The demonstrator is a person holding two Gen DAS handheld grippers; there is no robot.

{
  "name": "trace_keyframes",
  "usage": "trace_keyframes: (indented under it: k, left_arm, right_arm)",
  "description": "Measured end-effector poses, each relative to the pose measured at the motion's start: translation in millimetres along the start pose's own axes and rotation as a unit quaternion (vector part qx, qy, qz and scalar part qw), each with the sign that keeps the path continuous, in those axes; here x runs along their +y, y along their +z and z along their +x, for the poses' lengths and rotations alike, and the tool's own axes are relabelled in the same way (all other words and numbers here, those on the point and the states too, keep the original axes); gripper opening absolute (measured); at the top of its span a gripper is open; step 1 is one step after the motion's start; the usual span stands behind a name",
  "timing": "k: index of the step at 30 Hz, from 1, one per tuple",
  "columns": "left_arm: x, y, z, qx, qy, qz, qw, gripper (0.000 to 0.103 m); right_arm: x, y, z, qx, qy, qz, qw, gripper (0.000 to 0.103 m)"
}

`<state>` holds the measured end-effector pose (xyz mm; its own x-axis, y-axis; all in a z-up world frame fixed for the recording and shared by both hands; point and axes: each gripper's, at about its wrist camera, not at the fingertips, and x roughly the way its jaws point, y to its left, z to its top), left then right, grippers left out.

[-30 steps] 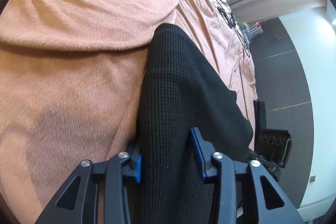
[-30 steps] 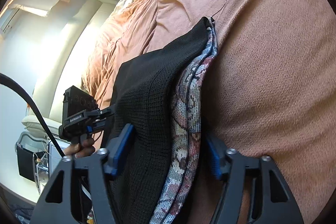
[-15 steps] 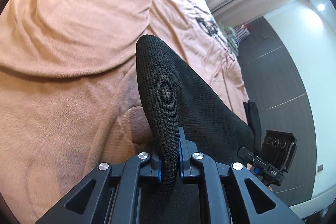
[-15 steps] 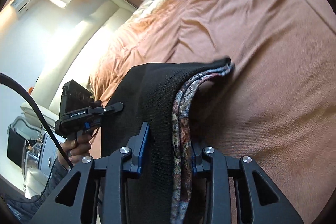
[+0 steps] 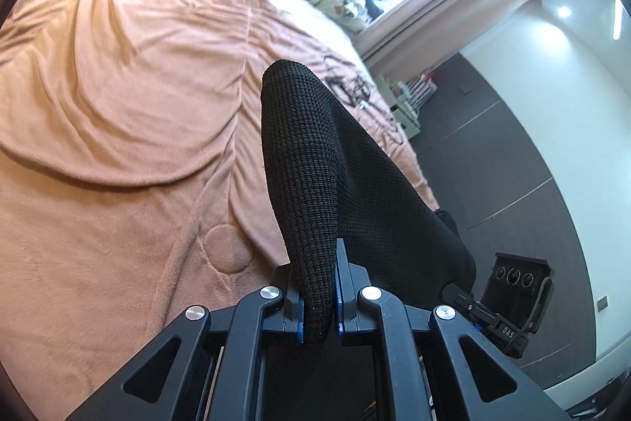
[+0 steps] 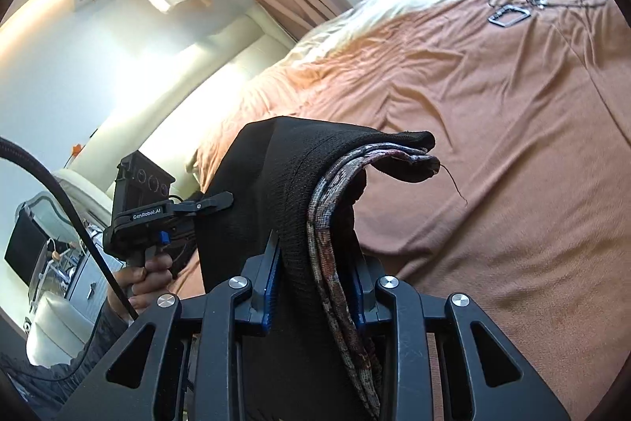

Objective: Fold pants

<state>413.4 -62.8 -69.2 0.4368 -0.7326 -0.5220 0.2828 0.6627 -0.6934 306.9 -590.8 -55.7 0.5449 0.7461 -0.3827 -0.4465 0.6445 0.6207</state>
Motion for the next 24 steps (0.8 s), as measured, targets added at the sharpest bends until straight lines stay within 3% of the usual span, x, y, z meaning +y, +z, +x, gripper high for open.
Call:
trace_keyframes:
  k: [12,24]
  left_arm:
    - [-27,2,-73,-0.075,-0.013,0.026,0.9968,0.010]
    - [-45,10,-154,-0.129,0.005,0.055,0.9901,0.010]
  right_arm:
    - [50,7,-3,-0.036,0.020,-0.057,0.998,0.024]
    - [93,12,17,-0.058,0.045,-0.097,0.993,0.024]
